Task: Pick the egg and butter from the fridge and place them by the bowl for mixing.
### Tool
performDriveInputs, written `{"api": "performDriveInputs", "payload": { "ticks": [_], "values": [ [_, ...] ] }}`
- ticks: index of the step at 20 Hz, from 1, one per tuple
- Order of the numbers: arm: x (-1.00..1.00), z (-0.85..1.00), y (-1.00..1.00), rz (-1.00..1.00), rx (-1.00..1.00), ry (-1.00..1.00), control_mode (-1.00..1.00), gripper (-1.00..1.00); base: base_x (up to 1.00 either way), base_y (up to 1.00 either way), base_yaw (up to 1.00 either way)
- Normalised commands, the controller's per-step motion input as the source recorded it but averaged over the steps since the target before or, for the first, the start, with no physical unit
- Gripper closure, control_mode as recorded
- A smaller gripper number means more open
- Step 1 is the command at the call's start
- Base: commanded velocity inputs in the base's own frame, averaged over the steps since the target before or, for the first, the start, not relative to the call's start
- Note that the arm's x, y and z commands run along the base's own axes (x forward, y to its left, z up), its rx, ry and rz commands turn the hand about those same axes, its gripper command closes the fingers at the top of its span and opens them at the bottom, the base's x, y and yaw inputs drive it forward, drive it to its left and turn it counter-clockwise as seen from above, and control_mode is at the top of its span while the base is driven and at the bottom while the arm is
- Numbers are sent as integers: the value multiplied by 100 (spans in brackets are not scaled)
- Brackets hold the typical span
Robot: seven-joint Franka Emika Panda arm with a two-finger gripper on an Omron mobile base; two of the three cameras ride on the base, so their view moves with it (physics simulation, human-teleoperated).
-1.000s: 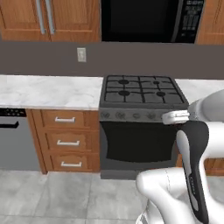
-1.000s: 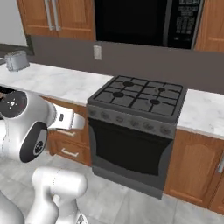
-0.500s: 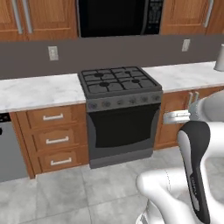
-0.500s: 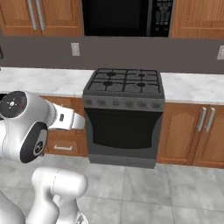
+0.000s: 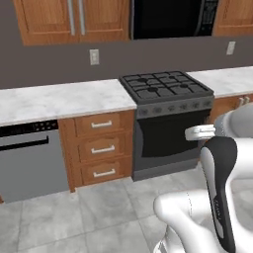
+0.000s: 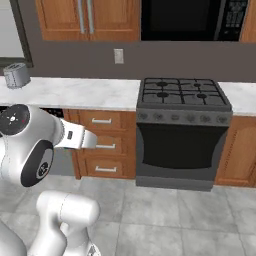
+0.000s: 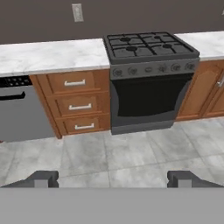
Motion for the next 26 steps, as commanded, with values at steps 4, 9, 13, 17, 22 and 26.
{"api": "performDriveInputs", "payload": {
  "ticks": [4,9,13,17,22,26],
  "values": [
    [0,0,0,0,0,0,100,-100,-38,100,0],
    [0,0,0,0,0,0,100,-100,-46,100,0],
    [0,0,0,0,0,0,100,-100,-49,100,0],
    [0,0,0,0,0,0,100,-100,-48,100,0],
    [0,0,0,0,0,0,100,-100,-52,100,0],
    [0,0,0,0,0,0,100,-100,-45,100,0]
  ]
}}
